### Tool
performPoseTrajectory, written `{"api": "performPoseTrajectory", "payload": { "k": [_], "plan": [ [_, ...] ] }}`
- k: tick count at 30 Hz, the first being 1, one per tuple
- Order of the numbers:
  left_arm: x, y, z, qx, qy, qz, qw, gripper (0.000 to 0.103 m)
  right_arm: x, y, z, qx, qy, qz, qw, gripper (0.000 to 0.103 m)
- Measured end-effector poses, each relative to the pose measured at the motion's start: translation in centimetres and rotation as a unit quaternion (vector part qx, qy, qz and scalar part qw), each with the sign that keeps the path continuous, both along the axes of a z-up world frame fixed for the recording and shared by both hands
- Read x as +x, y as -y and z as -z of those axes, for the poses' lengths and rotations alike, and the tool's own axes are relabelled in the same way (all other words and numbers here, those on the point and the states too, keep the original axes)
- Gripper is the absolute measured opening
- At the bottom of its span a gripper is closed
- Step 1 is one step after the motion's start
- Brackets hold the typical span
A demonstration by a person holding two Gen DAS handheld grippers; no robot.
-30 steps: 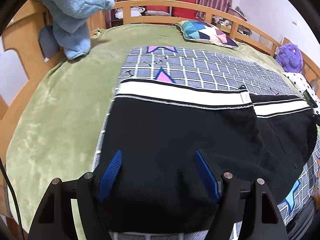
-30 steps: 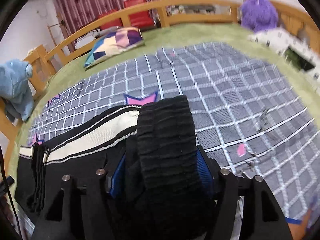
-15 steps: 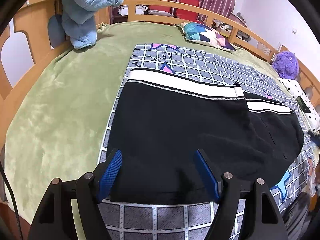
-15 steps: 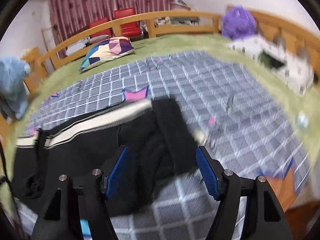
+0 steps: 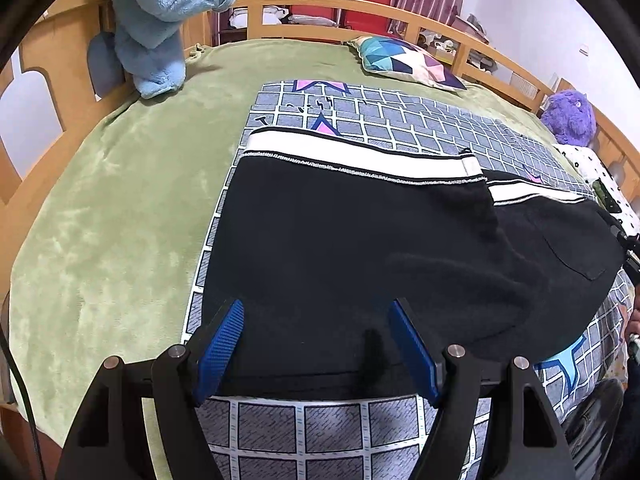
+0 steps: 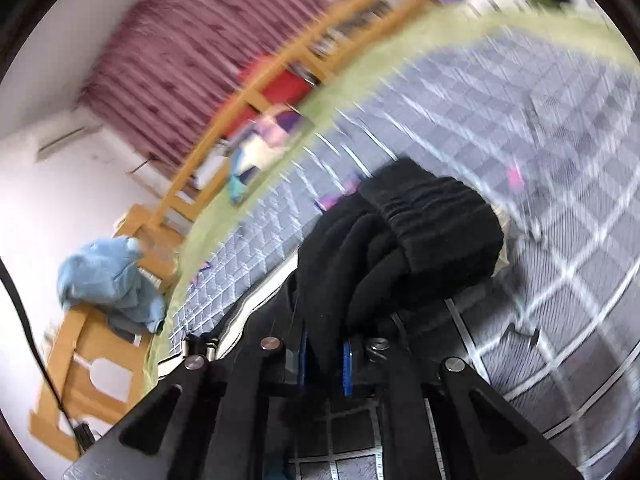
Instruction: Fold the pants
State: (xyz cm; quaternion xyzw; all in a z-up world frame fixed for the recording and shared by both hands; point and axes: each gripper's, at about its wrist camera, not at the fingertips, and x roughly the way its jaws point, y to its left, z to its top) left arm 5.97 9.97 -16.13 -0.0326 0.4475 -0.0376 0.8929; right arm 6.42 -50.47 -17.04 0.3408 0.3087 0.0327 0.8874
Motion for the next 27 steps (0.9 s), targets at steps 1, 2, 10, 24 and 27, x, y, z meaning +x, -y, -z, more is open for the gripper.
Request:
{"api": "performPoseTrajectory", "payload": {
  "k": [1, 2, 10, 24, 27],
  "plan": [
    [0.2, 0.0, 0.1, 0.000, -0.002, 0.001, 1.0000, 0.073, 0.0, -0.4, 0.0, -0.025, 0.000, -0.004, 1.000, 0.012],
    [0.3, 0.0, 0.2, 0.001, -0.002, 0.002, 1.0000, 0.074, 0.5, -0.7, 1.1, -0.051, -0.027, -0.005, 0.998, 0.012],
    [-0.3, -2.3, -0.8, 0.005, 0.032, -0.024, 0.9992, 0.073, -1.7, 1.0, 4.4, -0.061, -0.139, -0.020, 0.988, 0.044],
    [-1.4, -7.3, 3.3, -0.132, -0.017, -0.060, 0.9893, 0.072, -1.9, -9.3, -1.4, -0.182, -0.076, -0.084, 0.977, 0.053],
    [-1.3, -6.7, 3.1, -0.140, -0.015, -0.049, 0.9889, 0.072, -0.9, -14.1, -1.3, -0.163, -0.062, -0.146, 0.974, 0.053]
  ]
}}
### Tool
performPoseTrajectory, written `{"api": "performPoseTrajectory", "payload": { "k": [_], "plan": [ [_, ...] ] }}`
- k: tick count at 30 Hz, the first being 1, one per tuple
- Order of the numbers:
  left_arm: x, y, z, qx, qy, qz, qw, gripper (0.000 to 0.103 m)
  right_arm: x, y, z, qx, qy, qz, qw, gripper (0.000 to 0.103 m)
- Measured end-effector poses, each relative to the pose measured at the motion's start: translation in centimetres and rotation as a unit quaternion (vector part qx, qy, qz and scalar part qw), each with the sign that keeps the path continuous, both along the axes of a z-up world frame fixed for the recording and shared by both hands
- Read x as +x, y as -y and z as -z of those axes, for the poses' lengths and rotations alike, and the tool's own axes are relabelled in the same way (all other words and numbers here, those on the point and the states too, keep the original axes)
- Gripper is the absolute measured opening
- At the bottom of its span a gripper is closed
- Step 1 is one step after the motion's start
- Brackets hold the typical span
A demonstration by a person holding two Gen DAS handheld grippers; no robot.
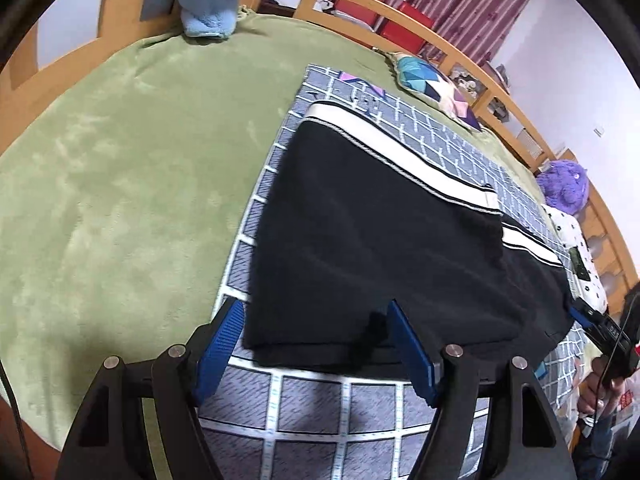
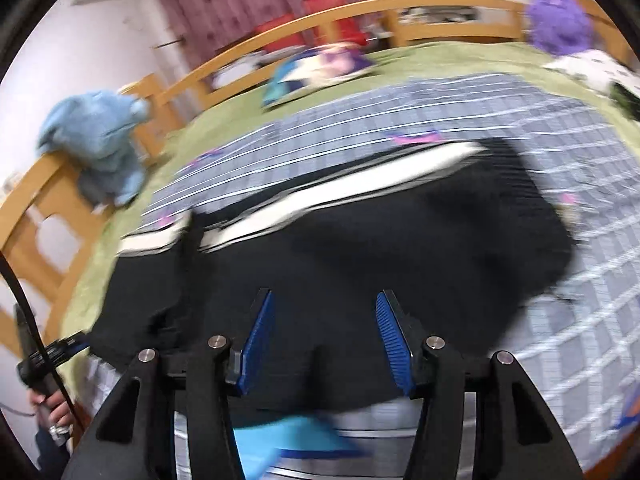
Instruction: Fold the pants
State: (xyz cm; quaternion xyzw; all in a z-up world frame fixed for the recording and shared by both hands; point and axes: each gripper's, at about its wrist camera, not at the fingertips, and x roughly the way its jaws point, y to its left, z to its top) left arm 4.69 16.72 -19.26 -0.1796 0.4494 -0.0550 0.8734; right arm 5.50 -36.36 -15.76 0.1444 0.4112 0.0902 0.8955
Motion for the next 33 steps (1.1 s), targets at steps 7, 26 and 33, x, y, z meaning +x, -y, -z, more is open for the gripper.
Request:
{"api": "performPoseTrajectory", "payload": {
  "k": [7, 26, 33],
  "plan": [
    [-0.4, 0.6, -0.2, 0.029, -0.004, 0.018, 0.9994, 0.072, 2.4, -10.3, 1.5, 0.072, -0.031, -0.112, 0.991, 0.053],
    [0.6, -1.0, 1.6, -0.029, -0.011, 0.022, 0.9993, 0.073, 1.2, -15.1, 6.1, 0.047, -0.111, -0.123, 0.985, 0.023],
    [0.9, -2.2, 2.4, -0.097, -0.002, 0.020, 0.9951, 0.073, 0.3, -15.5, 2.7, -0.039, -0.068, -0.139, 0.987, 0.043]
  ]
}}
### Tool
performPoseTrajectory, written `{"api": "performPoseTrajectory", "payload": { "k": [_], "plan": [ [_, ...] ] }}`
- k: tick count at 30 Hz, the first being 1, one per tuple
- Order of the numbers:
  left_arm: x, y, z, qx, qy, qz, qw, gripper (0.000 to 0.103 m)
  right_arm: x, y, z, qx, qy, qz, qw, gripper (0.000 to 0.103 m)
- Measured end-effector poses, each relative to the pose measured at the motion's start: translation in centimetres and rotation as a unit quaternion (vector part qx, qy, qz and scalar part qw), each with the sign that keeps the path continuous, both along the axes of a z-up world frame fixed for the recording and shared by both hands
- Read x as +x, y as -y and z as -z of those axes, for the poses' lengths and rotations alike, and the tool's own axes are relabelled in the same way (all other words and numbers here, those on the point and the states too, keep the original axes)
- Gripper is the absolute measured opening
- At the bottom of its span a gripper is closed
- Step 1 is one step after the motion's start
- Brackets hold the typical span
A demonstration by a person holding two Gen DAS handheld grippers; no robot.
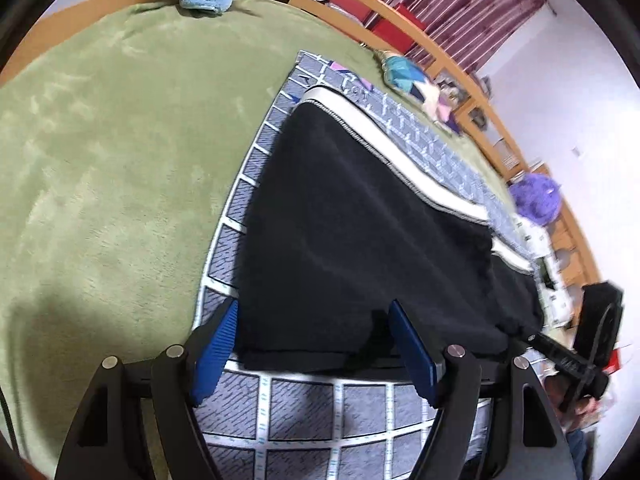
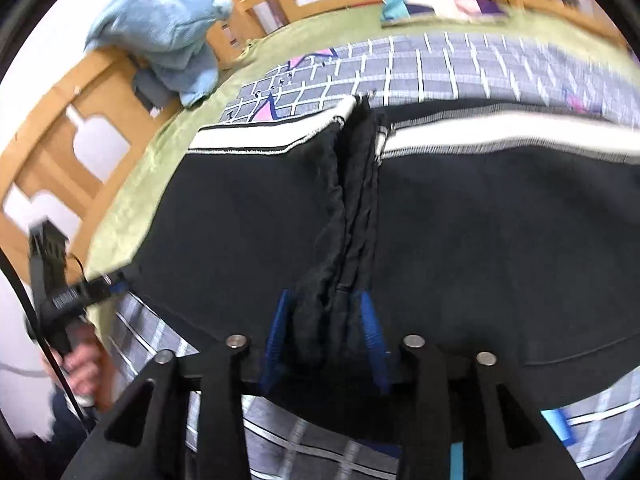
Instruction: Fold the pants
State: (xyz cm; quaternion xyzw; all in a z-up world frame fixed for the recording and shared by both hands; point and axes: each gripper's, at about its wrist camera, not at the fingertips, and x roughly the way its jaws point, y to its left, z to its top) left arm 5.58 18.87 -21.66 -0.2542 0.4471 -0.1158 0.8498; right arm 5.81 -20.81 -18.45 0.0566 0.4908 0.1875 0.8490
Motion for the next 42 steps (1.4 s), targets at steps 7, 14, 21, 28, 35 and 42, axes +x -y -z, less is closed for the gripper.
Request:
{"api": "performPoseTrajectory", "payload": {
  "k": [7, 14, 21, 28, 35, 42],
  "plan": [
    [0.5, -2.0, 1.4, -0.090, -0.009, -0.012, 0.9958, 0.075, -0.3, 1.6, -0.7, -0.048, 0.012, 0.027, 0.998, 0.046],
    [1.5, 0.4, 1.2, -0.026, -0.017, -0.016, 0.9994, 0.073, -0.4, 4.0, -0.6, -0.058, -0.008, 0.080, 0.995, 0.051],
    [0.9, -0.5, 0.6, -0.049, 0.001, -0.026, 0.9985, 0.067, -0.8, 5.8, -0.3, -0.101, 0.004, 0.117, 0.988, 0.067],
    [0.3, -0.7, -0.5, -0.054, 0.022, -0.028, 0.9979, 0.063, -0.2, 7.5, 1.5, -0.089, 0.003, 0.133, 0.987, 0.078],
    [1.3, -0.3, 1.4, -0.030, -0.004, -0.047, 0.9984, 0.056, 0.1, 9.1, 3.2, -0.033, -0.002, 0.152, 0.988, 0.092],
    [1.1, -0.2, 1.6, -0.031, 0.011, -0.062, 0.9975, 0.054, 0.9, 7.9, 3.9, -0.059, -0.010, 0.131, 0.990, 0.099]
  ]
}}
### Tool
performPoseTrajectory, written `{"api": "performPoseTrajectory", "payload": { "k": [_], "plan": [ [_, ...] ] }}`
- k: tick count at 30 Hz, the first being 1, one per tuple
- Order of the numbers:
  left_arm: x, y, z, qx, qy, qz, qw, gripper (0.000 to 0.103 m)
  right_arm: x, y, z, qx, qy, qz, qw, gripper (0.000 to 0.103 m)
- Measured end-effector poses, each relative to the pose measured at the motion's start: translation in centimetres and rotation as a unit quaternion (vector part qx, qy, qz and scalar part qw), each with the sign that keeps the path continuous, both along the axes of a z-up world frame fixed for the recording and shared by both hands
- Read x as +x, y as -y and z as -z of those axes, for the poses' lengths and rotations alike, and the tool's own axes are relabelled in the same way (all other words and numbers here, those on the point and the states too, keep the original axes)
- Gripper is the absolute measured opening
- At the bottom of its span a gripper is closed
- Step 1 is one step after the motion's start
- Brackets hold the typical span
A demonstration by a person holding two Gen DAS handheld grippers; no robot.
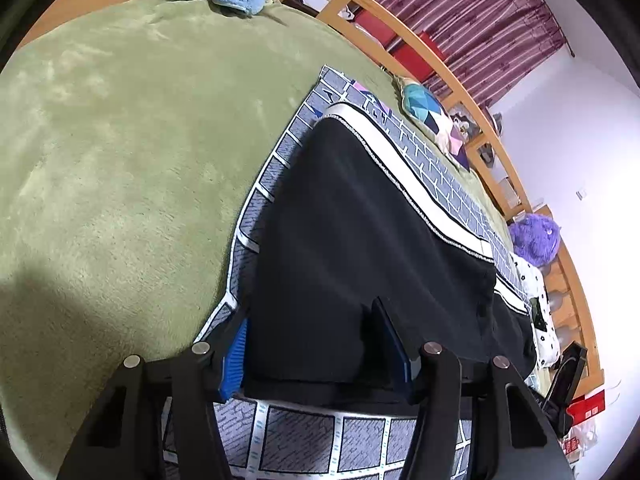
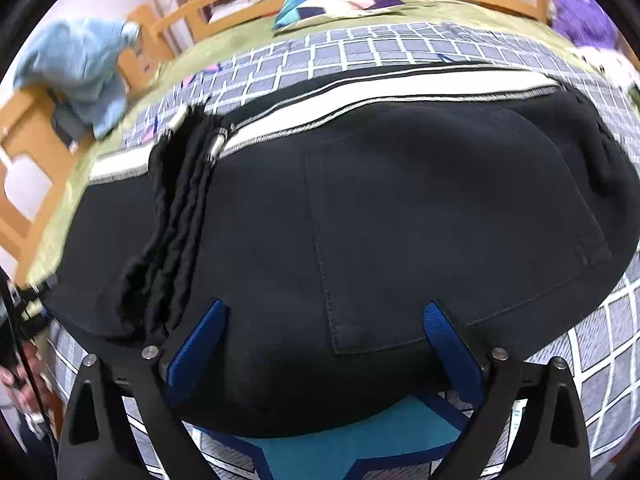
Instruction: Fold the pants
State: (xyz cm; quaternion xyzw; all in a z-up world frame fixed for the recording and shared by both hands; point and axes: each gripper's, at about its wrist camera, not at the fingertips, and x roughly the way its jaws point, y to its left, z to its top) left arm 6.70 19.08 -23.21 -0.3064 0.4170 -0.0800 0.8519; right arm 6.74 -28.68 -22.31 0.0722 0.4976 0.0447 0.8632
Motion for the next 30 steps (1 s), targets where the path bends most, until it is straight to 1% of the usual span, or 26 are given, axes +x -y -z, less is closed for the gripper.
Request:
{"api": "performPoseTrajectory", "payload": {
  "k": [3, 5, 9, 13, 16, 18, 22, 27, 30],
  "plan": [
    [-0.1, 0.0, -0.1, 0.007, 0.005, -0.005, 0.9999, 0.054, 0.0, -0.6, 0.0, -0.012, 0.000, -0.007, 1.000, 0.099],
    [-0.2, 0.1, -0.1, 0.013, 0.008, -0.005, 0.9999, 0.053, -0.1, -0.5, 0.0, -0.008, 0.000, -0.003, 1.000, 0.099],
    [-0.2, -0.1, 0.0, 0.012, 0.005, 0.005, 0.9999, 0.052, -0.3, -0.1, 0.1, 0.005, 0.003, 0.003, 1.000, 0.099],
    [0.4, -0.7, 0.1, -0.006, -0.008, 0.016, 0.9998, 0.052, 0.1, -0.3, 0.1, 0.001, -0.012, 0.014, 1.000, 0.099],
    [0.7, -1.5, 0.4, -0.032, -0.017, 0.009, 0.9993, 0.047, 0.5, -0.3, 0.1, 0.005, -0.030, 0.012, 0.999, 0.099],
    [0.7, -1.6, 0.5, -0.036, -0.017, 0.008, 0.9992, 0.044, 0.8, -0.2, 0.1, 0.009, -0.040, 0.010, 0.999, 0.099],
    [0.4, -1.3, 0.3, -0.021, -0.011, 0.008, 0.9997, 0.041, 0.6, -0.3, 0.0, 0.008, -0.040, 0.013, 0.999, 0.099],
    [0.0, -1.0, -0.8, -0.004, 0.003, 0.012, 0.9999, 0.028, 0.2, -0.6, -0.4, 0.008, -0.033, 0.009, 0.999, 0.097],
    [-0.2, -0.6, -1.8, 0.010, 0.015, 0.012, 0.9998, 0.024, -0.1, -0.4, -0.9, 0.017, -0.027, 0.007, 0.999, 0.095]
  ]
}}
